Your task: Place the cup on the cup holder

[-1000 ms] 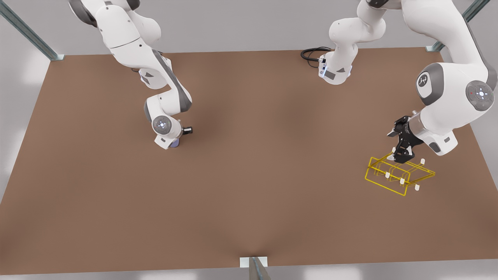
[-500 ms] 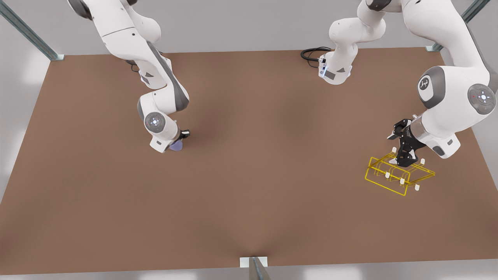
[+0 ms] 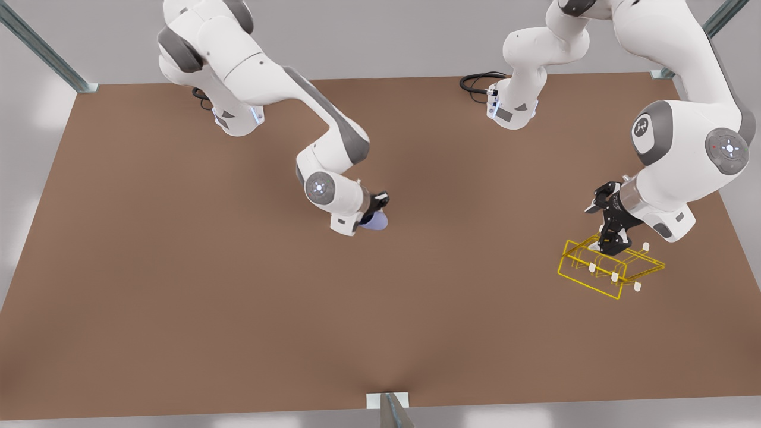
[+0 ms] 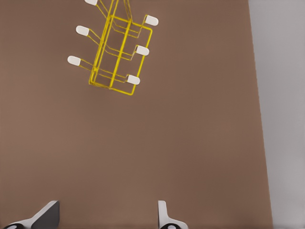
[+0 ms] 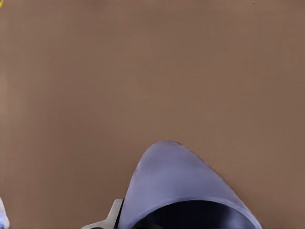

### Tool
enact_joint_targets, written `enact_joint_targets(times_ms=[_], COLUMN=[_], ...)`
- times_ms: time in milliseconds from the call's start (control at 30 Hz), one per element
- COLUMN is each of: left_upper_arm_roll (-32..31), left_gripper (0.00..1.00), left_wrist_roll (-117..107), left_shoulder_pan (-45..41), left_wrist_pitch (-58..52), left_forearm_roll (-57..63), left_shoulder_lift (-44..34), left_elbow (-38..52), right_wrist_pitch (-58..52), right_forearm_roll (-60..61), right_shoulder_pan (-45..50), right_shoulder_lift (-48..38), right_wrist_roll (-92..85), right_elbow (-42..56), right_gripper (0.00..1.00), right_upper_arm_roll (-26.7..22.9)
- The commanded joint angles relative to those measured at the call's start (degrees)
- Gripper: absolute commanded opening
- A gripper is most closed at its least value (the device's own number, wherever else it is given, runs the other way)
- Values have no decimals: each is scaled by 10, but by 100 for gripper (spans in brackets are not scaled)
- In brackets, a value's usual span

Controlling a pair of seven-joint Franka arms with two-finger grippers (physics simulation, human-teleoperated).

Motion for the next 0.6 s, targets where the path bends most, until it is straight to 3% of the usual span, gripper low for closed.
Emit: enact_joint_targets(times_ms=[0,233,300,400,567], left_upper_arm_roll=[0,-4,-4,-9,-27], left_gripper=[100,100,100,100,100], left_wrist_roll=[-22,-33,-36,-47,-82], left_shoulder_pan=[0,0,0,0,-2], left_wrist_pitch=[-1,-1,-1,-1,3], left_forearm_roll=[-1,-1,0,1,3], left_shoulder_lift=[-1,-1,-1,0,14], left_elbow=[0,0,0,0,0], right_wrist_pitch=[67,168,236,260,309], right_forearm_roll=[115,314,320,320,320], right_shoulder_pan=[19,95,94,95,94], right_shoulder_lift=[38,256,317,385,446], right_wrist_roll=[-6,-74,-73,-73,-118], right_elbow=[61,308,373,443,477], right_gripper=[21,21,21,21,21], right_upper_arm_roll=[-19,-36,20,23,23])
